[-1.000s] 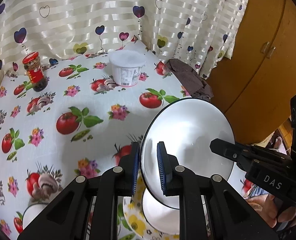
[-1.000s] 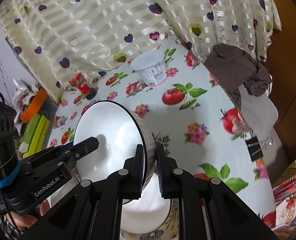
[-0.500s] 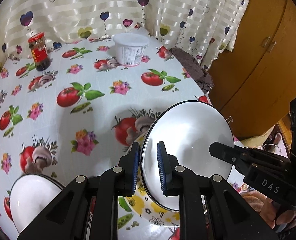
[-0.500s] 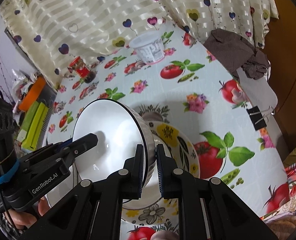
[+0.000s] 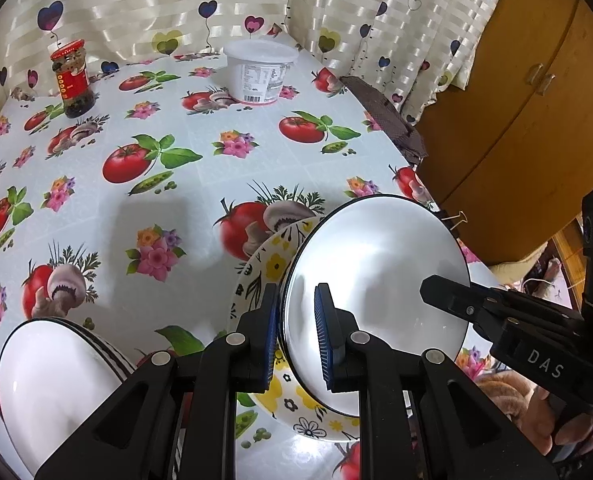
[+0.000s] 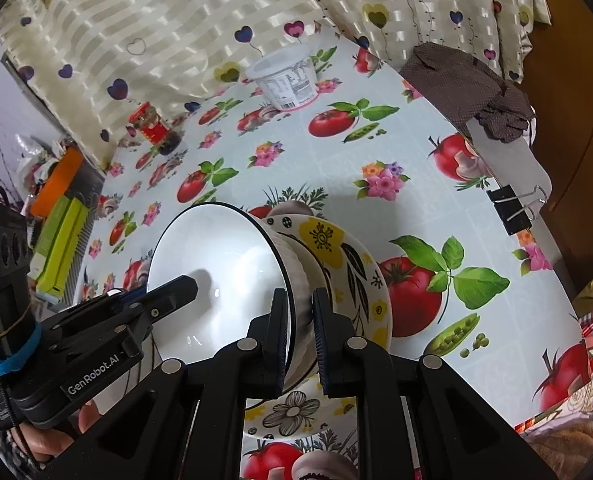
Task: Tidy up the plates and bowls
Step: 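Lower the held white bowl into the bowl on the floral plate, then grip the floral plate rim with both grippers and lift the stack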
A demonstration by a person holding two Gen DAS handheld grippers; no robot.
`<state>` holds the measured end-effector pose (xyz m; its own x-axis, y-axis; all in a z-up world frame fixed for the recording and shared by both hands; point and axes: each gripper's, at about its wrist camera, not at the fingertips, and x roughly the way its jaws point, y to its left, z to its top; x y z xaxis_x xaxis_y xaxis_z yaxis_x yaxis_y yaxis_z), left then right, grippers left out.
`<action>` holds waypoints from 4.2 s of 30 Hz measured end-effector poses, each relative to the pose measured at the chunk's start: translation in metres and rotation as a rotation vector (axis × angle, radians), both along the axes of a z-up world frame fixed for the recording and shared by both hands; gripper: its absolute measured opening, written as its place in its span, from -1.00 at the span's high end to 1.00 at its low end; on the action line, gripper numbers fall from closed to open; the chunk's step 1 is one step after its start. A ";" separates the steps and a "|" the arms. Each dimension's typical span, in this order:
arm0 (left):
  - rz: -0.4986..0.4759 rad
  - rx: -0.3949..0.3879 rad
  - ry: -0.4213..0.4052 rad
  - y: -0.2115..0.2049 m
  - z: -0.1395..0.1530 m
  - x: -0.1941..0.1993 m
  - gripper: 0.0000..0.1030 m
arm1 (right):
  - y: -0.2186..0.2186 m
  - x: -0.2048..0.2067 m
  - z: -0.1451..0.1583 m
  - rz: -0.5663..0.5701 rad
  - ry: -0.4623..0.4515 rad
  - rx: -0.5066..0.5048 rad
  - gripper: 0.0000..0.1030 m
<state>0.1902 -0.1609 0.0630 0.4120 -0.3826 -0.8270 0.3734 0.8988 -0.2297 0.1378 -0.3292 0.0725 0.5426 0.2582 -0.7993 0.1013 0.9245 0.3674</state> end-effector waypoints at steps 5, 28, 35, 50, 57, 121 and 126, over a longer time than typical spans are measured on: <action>0.000 0.006 0.000 -0.002 -0.003 0.000 0.65 | 0.000 0.000 -0.002 0.000 -0.005 -0.012 0.74; 0.001 -0.012 -0.017 -0.001 -0.004 0.000 0.59 | 0.018 -0.003 -0.002 0.000 -0.080 -0.186 0.68; 0.002 -0.017 -0.018 -0.003 -0.003 0.000 0.57 | 0.018 -0.004 -0.001 -0.001 -0.087 -0.182 0.67; 0.024 -0.058 -0.059 0.002 0.007 0.011 0.57 | 0.008 0.001 0.014 -0.025 -0.228 -0.135 0.64; 0.034 -0.051 -0.057 0.003 0.003 0.008 0.57 | -0.012 0.010 -0.003 -0.032 -0.184 -0.010 0.64; 0.043 -0.002 -0.126 0.002 -0.010 0.003 0.54 | 0.019 0.017 0.004 0.044 -0.292 -0.204 0.50; 0.047 -0.010 -0.131 0.004 -0.008 0.001 0.54 | 0.020 0.023 -0.002 0.058 -0.243 -0.209 0.50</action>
